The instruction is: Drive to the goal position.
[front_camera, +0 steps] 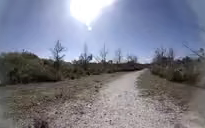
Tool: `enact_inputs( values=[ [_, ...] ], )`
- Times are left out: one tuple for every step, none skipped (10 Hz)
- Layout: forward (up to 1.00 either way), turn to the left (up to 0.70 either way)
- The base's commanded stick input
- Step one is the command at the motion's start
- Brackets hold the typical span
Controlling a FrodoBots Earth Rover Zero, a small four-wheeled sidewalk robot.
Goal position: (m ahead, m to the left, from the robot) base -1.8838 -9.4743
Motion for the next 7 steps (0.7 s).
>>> enact_inputs(
  values=[
    [0.66,-0.16],
    [0.66,-0.08],
    [0.66,-0.03],
    [0.66,-0.05],
    [0.66,-0.1],
    [0.66,-0.04],
    [0.66,-0.02]
  ],
)
